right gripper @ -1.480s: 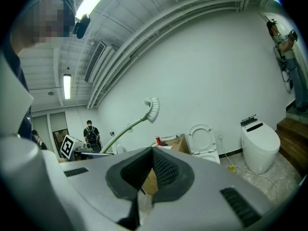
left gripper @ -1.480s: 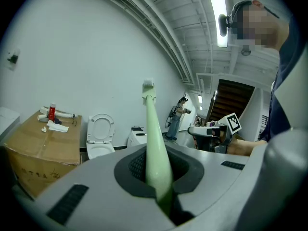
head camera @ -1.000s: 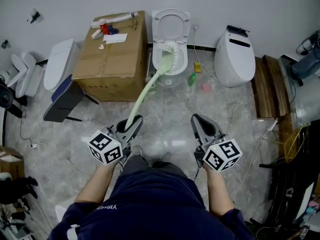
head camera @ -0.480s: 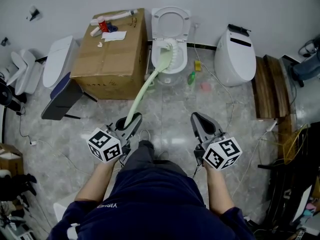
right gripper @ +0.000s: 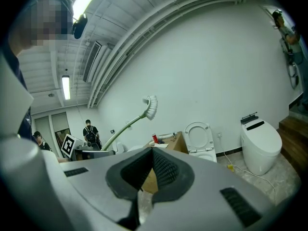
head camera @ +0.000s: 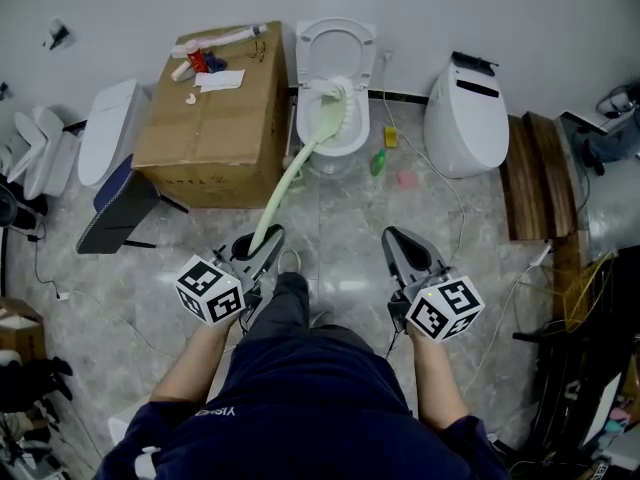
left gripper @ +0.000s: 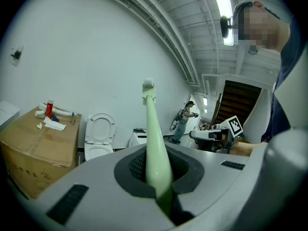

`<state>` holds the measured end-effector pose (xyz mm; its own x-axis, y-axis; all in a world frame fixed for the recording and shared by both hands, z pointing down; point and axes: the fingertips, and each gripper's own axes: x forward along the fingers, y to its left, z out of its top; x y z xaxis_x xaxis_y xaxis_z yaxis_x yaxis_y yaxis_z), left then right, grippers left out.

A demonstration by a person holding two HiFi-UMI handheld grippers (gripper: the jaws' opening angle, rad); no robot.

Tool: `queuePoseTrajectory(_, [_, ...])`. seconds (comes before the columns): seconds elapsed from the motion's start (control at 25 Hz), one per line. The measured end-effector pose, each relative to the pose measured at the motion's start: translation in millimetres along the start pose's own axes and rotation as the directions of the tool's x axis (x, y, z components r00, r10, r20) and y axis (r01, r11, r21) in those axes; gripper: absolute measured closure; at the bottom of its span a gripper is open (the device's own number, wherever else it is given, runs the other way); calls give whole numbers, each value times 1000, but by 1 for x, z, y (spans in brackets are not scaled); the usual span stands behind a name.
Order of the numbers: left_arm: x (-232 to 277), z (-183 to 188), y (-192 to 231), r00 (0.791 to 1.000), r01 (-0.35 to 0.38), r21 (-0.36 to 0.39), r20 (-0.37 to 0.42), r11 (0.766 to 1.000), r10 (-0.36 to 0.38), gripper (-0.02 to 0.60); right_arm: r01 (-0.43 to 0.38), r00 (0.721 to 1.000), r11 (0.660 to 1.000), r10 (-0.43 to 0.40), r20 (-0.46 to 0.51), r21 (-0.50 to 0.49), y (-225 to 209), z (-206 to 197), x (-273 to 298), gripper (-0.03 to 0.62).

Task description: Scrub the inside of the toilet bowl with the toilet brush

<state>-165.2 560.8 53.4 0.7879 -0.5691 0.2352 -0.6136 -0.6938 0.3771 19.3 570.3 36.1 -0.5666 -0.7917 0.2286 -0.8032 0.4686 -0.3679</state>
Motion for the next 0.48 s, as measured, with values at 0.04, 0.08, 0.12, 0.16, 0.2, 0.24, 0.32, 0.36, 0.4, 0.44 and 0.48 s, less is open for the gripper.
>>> queuePoseTrajectory(0.04, [2,2,5,1000,1,-1,-1,1000,-1,547,-1,1000,1000,1,-1,1,-1,1,5,589])
queuePoseTrajectory(0.08, [5,4,9,1000,1,-1,-2,1000,-1,547,-3,1000,1000,3,-2,2,-2,2,10,589])
queuePoseTrajectory(0.12, [7,5,14,1000,1,-2,-3,1000,-1,548,-4,1000,1000,4,-2,4,-4,3,16,589])
queuePoseTrajectory(0.16, [9,7,18,1000,1,-3,-5,1000,-1,546,-4,1000,1000,4,-3,6,-5,3,21,589])
queuePoseTrajectory(0.2, [10,9,24,1000,1,-4,-6,1000,-1,546,-2,1000,1000,2,-5,8,-7,4,26,589])
queuePoseTrajectory(0.24, [12,11,29,1000,1,-5,-9,1000,-1,548,0,1000,1000,0,-7,10,-9,5,33,589])
queuePoseTrajectory(0.32, [17,15,42,1000,1,-9,-13,1000,-1,547,2,1000,1000,-2,-11,14,-13,7,46,589])
queuePoseTrajectory(0.36, [19,17,49,1000,1,-12,-14,1000,-1,547,3,1000,1000,-3,-14,16,-15,8,53,589])
queuePoseTrajectory(0.4, [21,20,56,1000,1,-15,-16,1000,-1,548,4,1000,1000,-4,-17,18,-17,9,59,589])
queuePoseTrajectory(0.44, [24,22,63,1000,1,-18,-17,1000,-2,548,6,1000,1000,-5,-21,21,-18,11,66,589])
queuePoseTrajectory(0.48, [26,25,70,1000,2,-21,-18,1000,-3,548,7,1000,1000,-7,-24,23,-20,12,73,589])
